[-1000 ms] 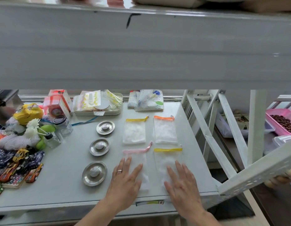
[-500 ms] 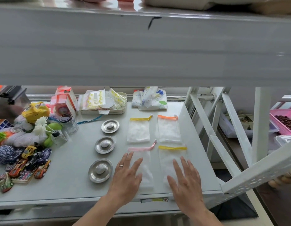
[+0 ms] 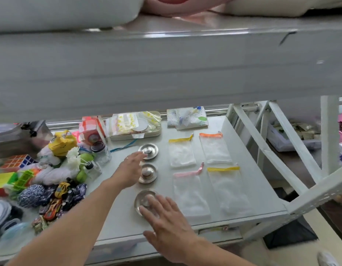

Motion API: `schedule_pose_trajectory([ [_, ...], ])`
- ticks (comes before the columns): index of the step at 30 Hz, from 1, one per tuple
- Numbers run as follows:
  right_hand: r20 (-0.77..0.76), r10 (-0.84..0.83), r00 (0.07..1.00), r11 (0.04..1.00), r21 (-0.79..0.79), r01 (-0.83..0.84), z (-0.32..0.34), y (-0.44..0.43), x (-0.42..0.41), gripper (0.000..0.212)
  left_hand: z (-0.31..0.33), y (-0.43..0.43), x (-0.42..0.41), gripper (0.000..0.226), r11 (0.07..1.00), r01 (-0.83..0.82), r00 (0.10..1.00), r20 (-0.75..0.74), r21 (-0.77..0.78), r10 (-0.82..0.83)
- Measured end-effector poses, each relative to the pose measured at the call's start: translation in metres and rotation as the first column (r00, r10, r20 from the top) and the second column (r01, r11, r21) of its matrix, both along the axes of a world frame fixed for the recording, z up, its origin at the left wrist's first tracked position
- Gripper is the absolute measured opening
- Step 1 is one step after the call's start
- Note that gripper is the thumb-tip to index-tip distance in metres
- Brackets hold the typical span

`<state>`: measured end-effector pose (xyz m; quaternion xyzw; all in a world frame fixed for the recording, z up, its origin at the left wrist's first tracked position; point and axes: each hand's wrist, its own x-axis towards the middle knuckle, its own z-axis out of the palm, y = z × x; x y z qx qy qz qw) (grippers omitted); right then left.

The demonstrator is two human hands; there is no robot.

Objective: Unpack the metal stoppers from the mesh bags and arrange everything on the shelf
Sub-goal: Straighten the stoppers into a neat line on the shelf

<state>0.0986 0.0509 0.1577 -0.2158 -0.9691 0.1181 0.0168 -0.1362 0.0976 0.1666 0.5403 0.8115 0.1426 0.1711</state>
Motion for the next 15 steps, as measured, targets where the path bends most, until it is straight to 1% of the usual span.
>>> schedule_pose_trajectory([
  [2,0.042,-0.042,0.998,0.999,-0.013,0.043,-0.002,-0.006,-0.011,0.065,0.004,0.017,-0.012,0.062,0.995,0.082,0.995,-0.052,-0.057,-0.085],
  [5,0.062,-0.095,0.994,0.995,-0.035,0.098,-0.014,-0.012,-0.021,0.066,0.008,0.034,-0.022,0.062,0.971,0.170,0.972,-0.135,-0.165,-0.193],
  [8,0.064,-0.152,0.986,0.987,-0.046,0.155,-0.023,-0.018,-0.026,0.068,0.004,0.041,-0.026,0.059,0.950,0.196,0.962,-0.138,-0.244,-0.234],
  [12,0.073,-0.192,0.979,0.979,-0.058,0.196,-0.029,-0.022,-0.027,0.070,0.001,0.047,-0.024,0.057,0.952,0.194,0.965,-0.126,-0.238,-0.228],
  [15,0.099,-0.212,0.972,0.975,-0.053,0.218,-0.030,-0.023,-0.028,0.070,-0.004,0.049,-0.026,0.057,0.948,0.235,0.954,-0.137,-0.215,-0.267],
])
